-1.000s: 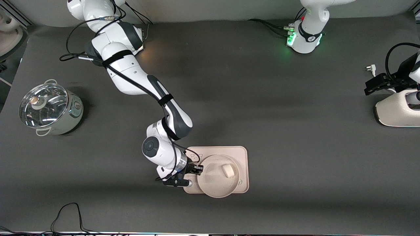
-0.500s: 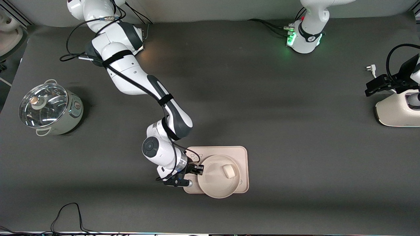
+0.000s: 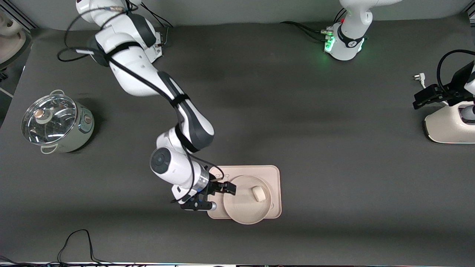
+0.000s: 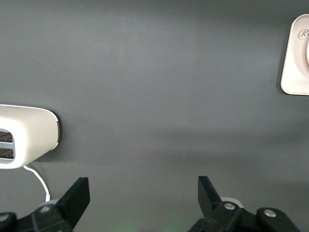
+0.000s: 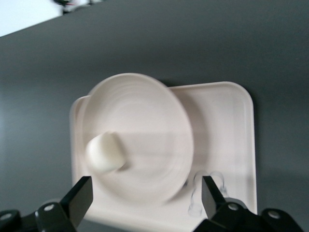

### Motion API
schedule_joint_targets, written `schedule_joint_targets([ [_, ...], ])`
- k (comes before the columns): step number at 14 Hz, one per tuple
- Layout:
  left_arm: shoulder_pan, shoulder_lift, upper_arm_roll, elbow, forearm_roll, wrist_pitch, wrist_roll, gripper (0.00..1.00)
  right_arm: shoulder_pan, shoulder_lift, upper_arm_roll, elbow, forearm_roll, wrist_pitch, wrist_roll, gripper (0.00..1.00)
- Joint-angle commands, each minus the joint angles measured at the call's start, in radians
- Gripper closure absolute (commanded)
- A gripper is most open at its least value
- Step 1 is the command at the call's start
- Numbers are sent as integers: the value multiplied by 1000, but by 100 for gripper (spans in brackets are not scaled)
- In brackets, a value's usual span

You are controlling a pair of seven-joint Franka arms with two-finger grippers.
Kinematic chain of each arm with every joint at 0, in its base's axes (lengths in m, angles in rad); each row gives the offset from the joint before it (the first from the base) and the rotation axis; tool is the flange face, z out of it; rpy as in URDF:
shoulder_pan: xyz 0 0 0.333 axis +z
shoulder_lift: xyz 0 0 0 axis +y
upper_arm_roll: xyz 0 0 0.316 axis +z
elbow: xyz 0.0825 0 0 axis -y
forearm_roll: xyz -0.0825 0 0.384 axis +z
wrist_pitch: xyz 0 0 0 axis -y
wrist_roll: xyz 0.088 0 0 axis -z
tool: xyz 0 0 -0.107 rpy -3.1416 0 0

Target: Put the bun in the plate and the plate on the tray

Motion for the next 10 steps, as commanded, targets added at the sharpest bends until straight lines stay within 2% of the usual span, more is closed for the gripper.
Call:
schedule_joint_targets([
  [1,-5,10,4,25,4,0,-3,0,-9,-208,-12,-129,8,-161,0,0],
  [3,-6,10,4,25,0,1,-13,0,-15,-351,-45,-185,6,-327,-15,0],
  [6,-11,9,2,26,1,1,-10,0,-90,-648,-52,-416,-23,-493,-47,0],
  [8,-5,10,2,31,-3,1,-6,0,-136,-803,-50,-498,-150,-631,-194,0],
  [10,-5,12,2,31,-3,1,-4,0,-194,-905,-52,-540,-271,-729,-323,0],
])
